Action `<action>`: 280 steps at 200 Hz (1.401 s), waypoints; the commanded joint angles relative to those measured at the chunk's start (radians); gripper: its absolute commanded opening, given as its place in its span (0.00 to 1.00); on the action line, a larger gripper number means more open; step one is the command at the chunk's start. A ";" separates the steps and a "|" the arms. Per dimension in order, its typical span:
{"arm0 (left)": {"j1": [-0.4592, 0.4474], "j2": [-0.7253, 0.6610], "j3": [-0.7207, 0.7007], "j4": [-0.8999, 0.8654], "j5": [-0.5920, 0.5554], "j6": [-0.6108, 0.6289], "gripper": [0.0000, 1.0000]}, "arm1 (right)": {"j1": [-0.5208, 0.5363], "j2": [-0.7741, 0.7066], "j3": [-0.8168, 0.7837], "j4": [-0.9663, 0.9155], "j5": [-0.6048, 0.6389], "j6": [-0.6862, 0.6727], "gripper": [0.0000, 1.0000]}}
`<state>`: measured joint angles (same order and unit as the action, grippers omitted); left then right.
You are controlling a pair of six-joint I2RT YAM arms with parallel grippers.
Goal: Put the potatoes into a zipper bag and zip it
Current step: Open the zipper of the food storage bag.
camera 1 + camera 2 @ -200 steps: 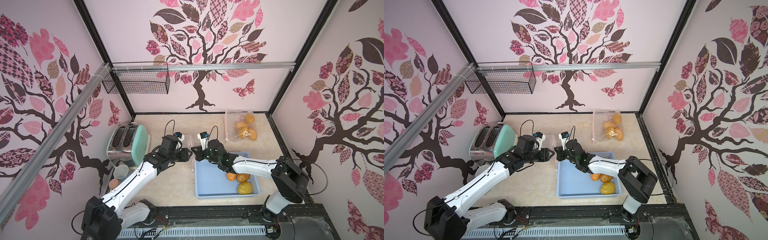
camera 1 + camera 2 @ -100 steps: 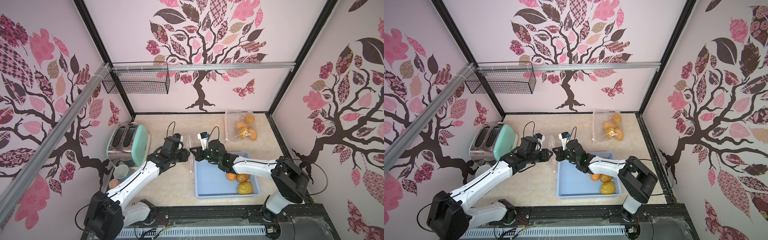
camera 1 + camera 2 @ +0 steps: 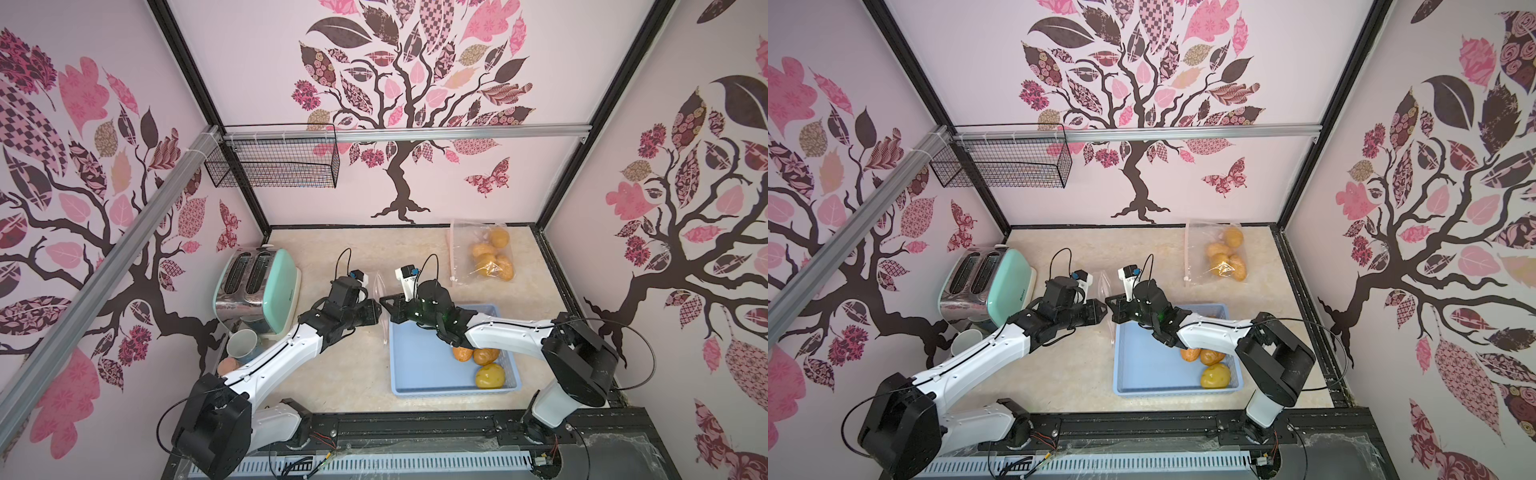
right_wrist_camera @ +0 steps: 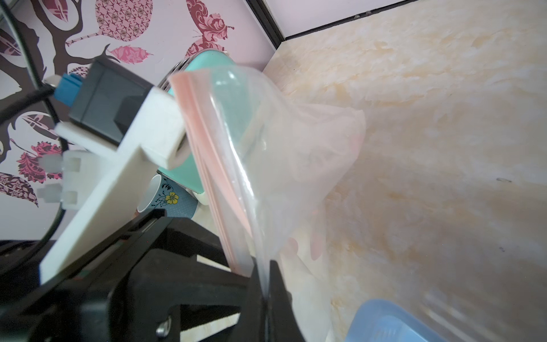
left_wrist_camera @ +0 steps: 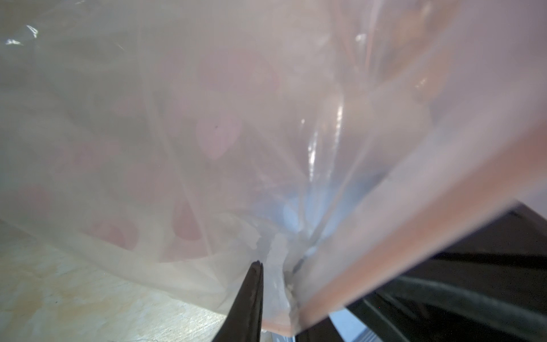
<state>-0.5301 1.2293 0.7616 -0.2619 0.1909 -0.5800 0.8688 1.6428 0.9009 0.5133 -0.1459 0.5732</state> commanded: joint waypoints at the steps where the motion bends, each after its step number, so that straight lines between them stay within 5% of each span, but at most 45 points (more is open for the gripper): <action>1: -0.003 -0.001 -0.034 0.062 0.013 -0.007 0.09 | 0.002 -0.051 -0.006 0.012 -0.011 0.006 0.00; 28: -0.002 -0.008 -0.032 0.048 0.005 -0.006 0.00 | -0.001 -0.062 -0.013 0.004 -0.001 -0.002 0.01; 51: -0.002 -0.048 -0.004 -0.040 -0.041 0.016 0.00 | -0.016 -0.081 -0.007 -0.038 0.023 -0.028 0.46; 72: -0.003 -0.094 0.091 -0.245 -0.107 0.067 0.00 | -0.025 -0.136 0.007 -0.119 0.076 -0.094 0.62; 99: -0.002 -0.128 0.312 -0.647 -0.288 0.174 0.00 | -0.025 -0.257 -0.010 -0.174 0.155 -0.174 0.67; 120: -0.003 -0.132 0.520 -0.967 -0.554 0.217 0.00 | -0.024 -0.325 -0.046 -0.177 0.193 -0.196 0.67; 145: -0.001 -0.081 0.769 -1.328 -0.876 0.181 0.00 | -0.025 -0.343 -0.060 -0.180 0.198 -0.194 0.67; 161: 0.000 -0.034 0.882 -1.462 -0.947 0.139 0.00 | -0.024 -0.336 -0.057 -0.185 0.180 -0.186 0.66; 180: -0.003 0.029 0.910 -1.441 -0.825 0.150 0.00 | -0.025 -0.333 -0.058 -0.179 0.148 -0.174 0.66; 220: -0.003 0.113 0.463 -0.819 -0.062 0.235 0.00 | -0.025 -0.338 -0.096 -0.169 0.112 -0.145 0.65; 280: -0.012 0.228 0.406 -0.668 0.012 0.192 0.00 | -0.024 -0.195 -0.150 -0.048 -0.064 0.016 0.60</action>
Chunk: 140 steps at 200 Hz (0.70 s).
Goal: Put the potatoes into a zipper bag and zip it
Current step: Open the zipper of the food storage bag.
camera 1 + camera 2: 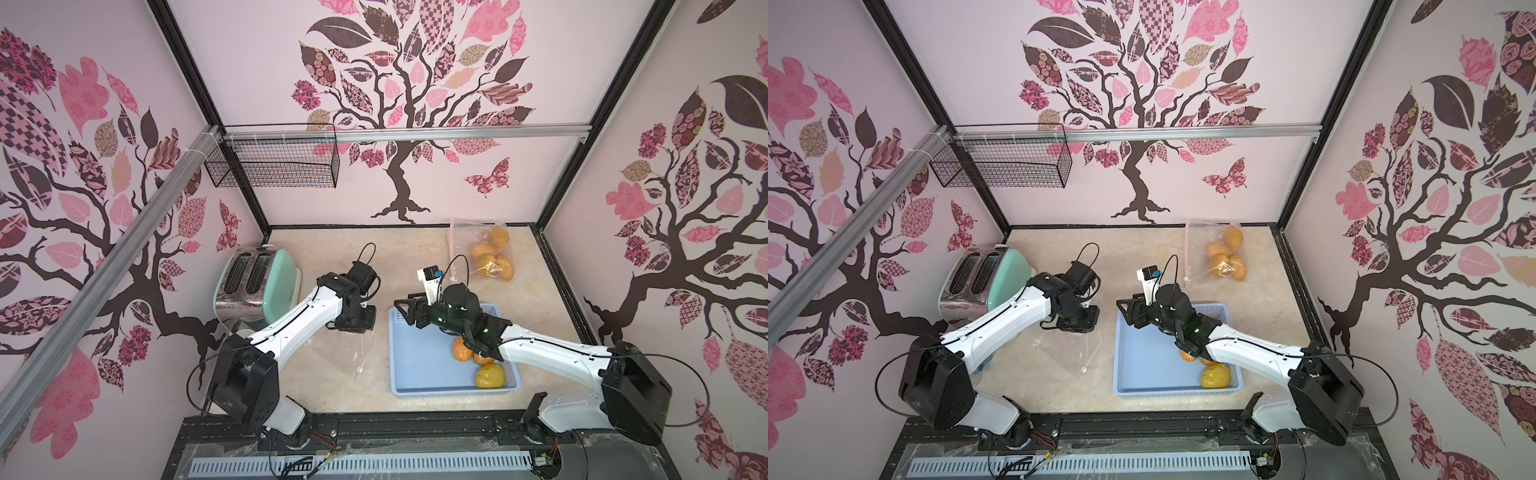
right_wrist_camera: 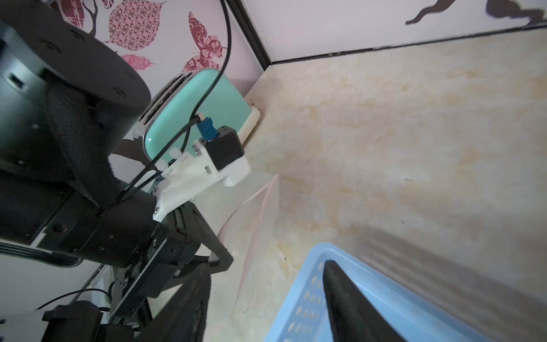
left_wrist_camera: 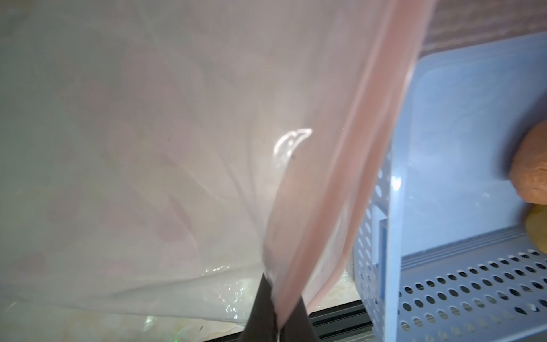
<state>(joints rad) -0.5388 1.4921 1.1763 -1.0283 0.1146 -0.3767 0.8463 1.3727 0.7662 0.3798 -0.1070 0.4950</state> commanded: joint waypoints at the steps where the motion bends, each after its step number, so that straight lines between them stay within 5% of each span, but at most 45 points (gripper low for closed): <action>1: -0.004 -0.036 -0.009 0.100 0.088 -0.012 0.00 | -0.001 0.078 -0.016 0.088 -0.105 0.098 0.60; 78: -0.003 -0.052 -0.049 0.152 0.137 -0.034 0.00 | 0.025 0.271 0.085 0.116 -0.131 0.166 0.48; 99: -0.003 -0.056 -0.052 0.159 0.149 -0.036 0.00 | 0.027 0.303 0.117 0.113 -0.145 0.152 0.35; 125: -0.003 -0.104 -0.086 0.185 0.106 -0.062 0.00 | 0.027 0.306 0.100 0.158 -0.137 0.174 0.00; 140: -0.003 -0.154 -0.138 0.235 0.086 -0.111 0.05 | 0.027 0.301 0.094 0.179 -0.136 0.202 0.00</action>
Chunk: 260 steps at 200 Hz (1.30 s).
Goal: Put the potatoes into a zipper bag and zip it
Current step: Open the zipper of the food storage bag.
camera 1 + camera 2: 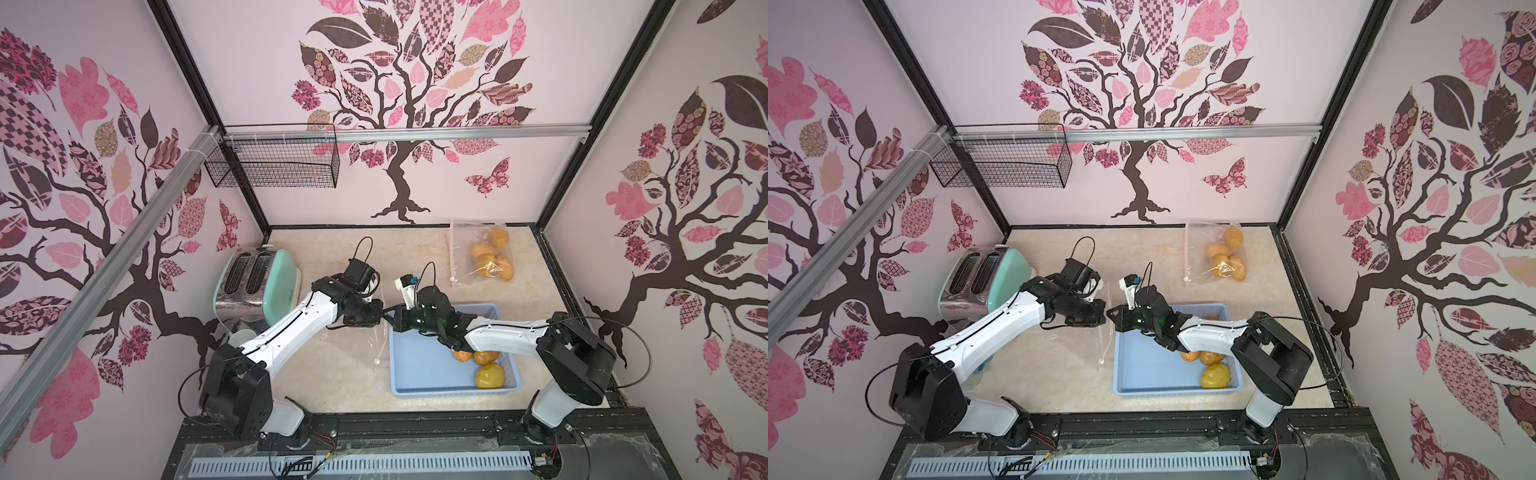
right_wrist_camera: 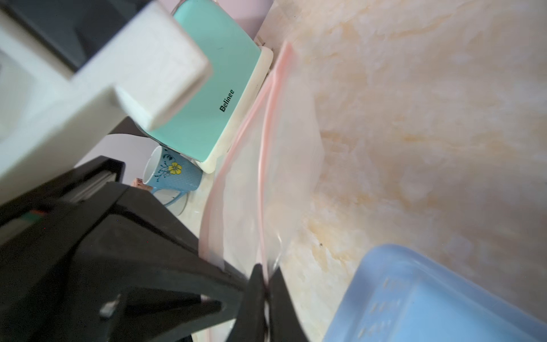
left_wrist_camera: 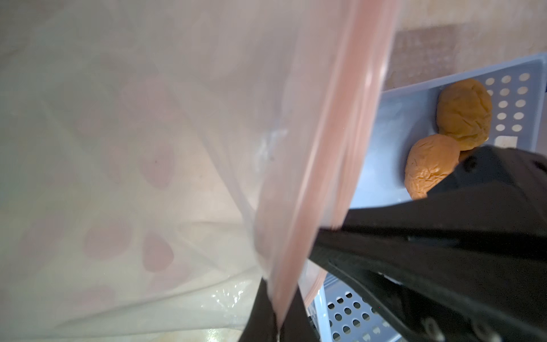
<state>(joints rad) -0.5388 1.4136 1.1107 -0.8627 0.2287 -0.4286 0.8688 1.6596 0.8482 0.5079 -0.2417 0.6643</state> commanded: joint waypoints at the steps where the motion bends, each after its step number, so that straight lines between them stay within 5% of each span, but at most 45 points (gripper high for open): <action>1: -0.003 -0.079 -0.076 0.074 -0.027 -0.061 0.05 | 0.004 0.014 0.011 0.053 -0.002 0.035 0.00; 82: -0.054 -0.229 -0.330 0.352 -0.113 -0.240 0.22 | 0.004 0.034 0.009 0.099 -0.015 0.144 0.00; 106: -0.057 -0.232 -0.331 0.347 -0.168 -0.244 0.16 | 0.005 0.039 0.005 0.104 -0.025 0.149 0.00; 128: -0.058 -0.245 -0.328 0.336 -0.196 -0.237 0.00 | 0.005 0.023 -0.004 0.090 -0.013 0.133 0.00; 144: -0.058 -0.267 -0.293 0.283 -0.238 -0.204 0.00 | 0.003 0.006 -0.001 0.055 -0.011 0.085 0.00; 160: -0.058 -0.303 -0.203 0.154 -0.329 -0.140 0.00 | -0.010 -0.029 0.033 -0.069 -0.008 -0.018 0.43; 177: -0.056 -0.315 -0.084 -0.020 -0.448 -0.060 0.00 | -0.029 -0.115 0.051 -0.234 0.098 -0.147 0.61; 217: 0.011 -0.285 0.143 -0.349 -0.691 0.073 0.00 | -0.032 -0.329 0.042 -0.550 0.419 -0.307 0.71; 242: 0.077 -0.241 0.217 -0.429 -0.681 0.103 0.00 | -0.043 -0.461 -0.015 -0.711 0.531 -0.270 0.69; 260: 0.077 -0.239 0.168 -0.360 -0.553 0.103 0.00 | -0.045 -0.551 -0.066 -0.802 0.550 -0.245 0.67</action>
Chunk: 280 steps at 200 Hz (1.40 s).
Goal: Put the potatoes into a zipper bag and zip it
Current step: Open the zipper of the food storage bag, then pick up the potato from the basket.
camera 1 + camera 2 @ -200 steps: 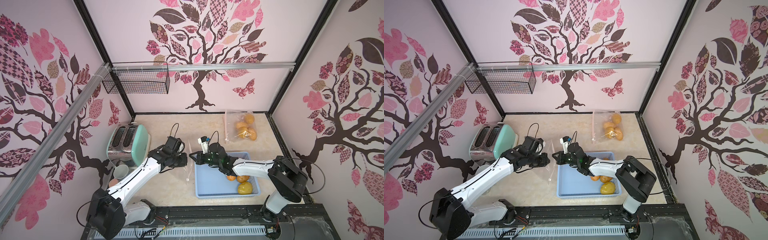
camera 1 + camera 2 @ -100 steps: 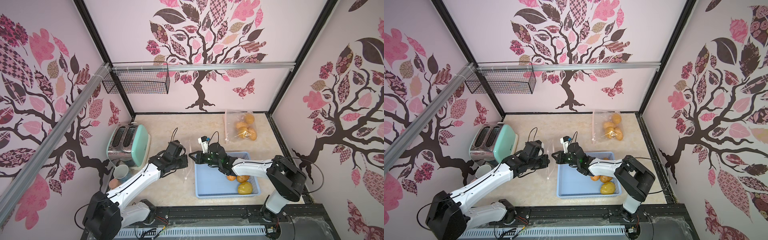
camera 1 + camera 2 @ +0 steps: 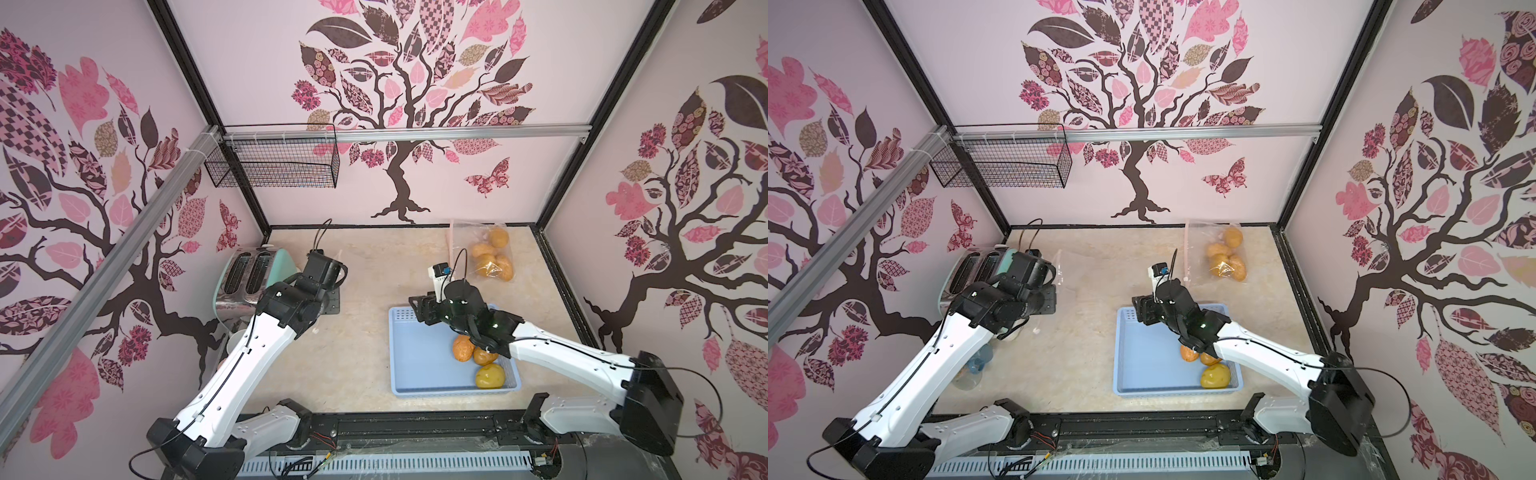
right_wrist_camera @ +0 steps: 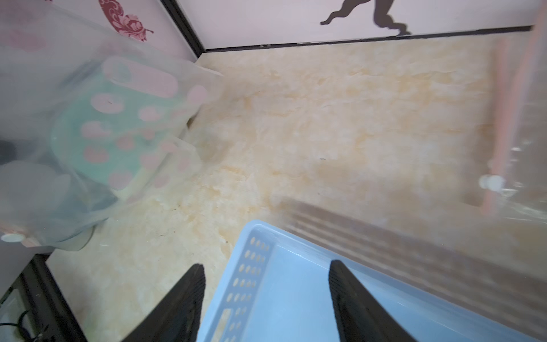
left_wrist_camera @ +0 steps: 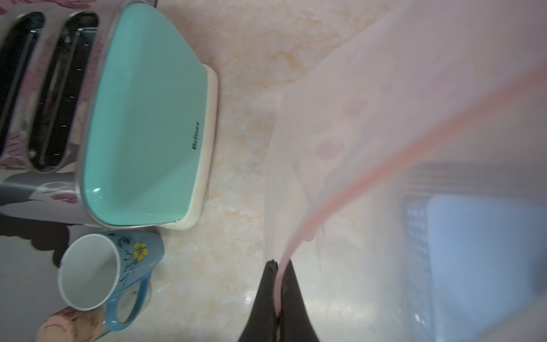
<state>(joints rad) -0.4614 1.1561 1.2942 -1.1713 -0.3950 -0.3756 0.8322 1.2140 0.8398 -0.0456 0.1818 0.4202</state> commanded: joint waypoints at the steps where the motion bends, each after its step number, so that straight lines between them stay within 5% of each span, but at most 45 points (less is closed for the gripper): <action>1: -0.001 0.017 -0.021 -0.044 0.080 0.050 0.00 | -0.008 -0.108 -0.060 -0.253 0.127 0.001 0.67; 68: -0.085 0.173 -0.294 0.292 0.478 -0.019 0.00 | -0.015 -0.207 -0.108 -0.524 0.104 0.116 0.67; 138: -0.110 0.129 -0.346 0.314 0.475 -0.042 0.00 | -0.072 -0.103 -0.121 -0.612 0.087 0.176 0.68; 166: -0.108 0.125 -0.345 0.321 0.480 -0.055 0.00 | -0.085 -0.052 -0.132 -0.546 0.023 0.180 0.71; 221: -0.108 0.110 -0.346 0.305 0.427 -0.086 0.00 | -0.091 0.102 -0.089 -0.522 0.104 0.185 0.71; 280: -0.110 0.100 -0.345 0.306 0.417 -0.104 0.00 | -0.090 0.197 -0.122 -0.411 0.003 0.198 0.70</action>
<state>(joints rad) -0.5682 1.2778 0.9718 -0.8661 0.0349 -0.4667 0.7444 1.3563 0.7155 -0.4953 0.2295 0.6037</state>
